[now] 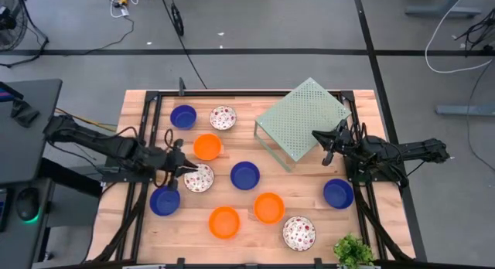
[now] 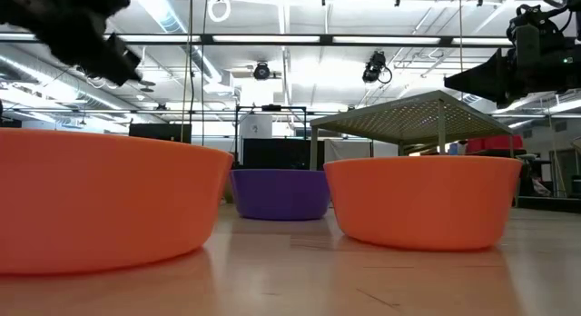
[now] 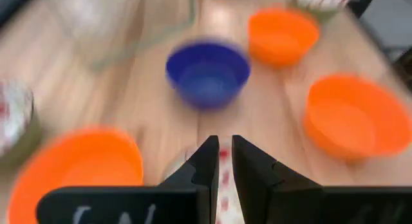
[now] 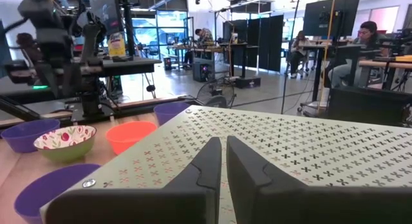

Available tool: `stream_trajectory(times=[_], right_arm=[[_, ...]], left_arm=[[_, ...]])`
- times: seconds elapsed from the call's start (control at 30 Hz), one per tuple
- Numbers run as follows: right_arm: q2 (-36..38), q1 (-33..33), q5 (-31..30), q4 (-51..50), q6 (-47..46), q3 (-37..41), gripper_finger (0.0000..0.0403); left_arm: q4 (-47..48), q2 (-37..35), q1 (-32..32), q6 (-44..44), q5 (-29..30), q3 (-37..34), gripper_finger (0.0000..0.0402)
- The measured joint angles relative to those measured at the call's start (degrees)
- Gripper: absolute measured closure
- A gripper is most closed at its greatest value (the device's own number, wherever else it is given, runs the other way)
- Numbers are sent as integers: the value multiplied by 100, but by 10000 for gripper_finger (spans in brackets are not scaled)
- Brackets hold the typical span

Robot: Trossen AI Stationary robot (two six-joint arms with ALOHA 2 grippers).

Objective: Pick & Place Mini bowls
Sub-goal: Put the white patterned bowl on the shelf

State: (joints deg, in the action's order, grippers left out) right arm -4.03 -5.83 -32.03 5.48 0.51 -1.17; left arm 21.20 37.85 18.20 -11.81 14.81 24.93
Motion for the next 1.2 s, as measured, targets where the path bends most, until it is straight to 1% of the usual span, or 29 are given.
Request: stream_trajectory(times=[0.07,0.13,0.23,0.33,0.43,0.57,0.67,0.77,0.9,1.0,1.1,1.2], right_arm=[[0,-1,0,0,0,0,374],[0,-1,0,0,2,0,374],[0,-1,0,0,2,0,374],[0,-1,0,0,0,0,374],[0,-1,0,0,2,0,374],[0,0,0,0,0,0,374],[0,-1,0,2,0,0,374],[0,-1,0,2,0,0,374],[0,0,0,2,1,0,374],[0,0,0,2,0,0,374],[0,1,0,2,2,0,374],[0,-1,0,2,0,0,374]], left_arm=[[417,0,144,-337,53,-2,354],[619,3,332,-498,-56,-2,354],[578,68,658,-671,-432,-2,354],[549,291,991,-709,-823,-2,354],[570,685,1284,-557,-921,-2,354],[519,1253,1422,-408,-650,-2,352],[441,1572,1420,-433,-469,-2,342],[123,1814,1420,-417,-387,-2,316],[-477,2052,1418,-339,-237,-2,268],[-622,2153,1414,-180,-167,-2,238],[-600,2241,1413,-175,159,-2,225],[-593,2420,1411,-235,517,-2,226]])
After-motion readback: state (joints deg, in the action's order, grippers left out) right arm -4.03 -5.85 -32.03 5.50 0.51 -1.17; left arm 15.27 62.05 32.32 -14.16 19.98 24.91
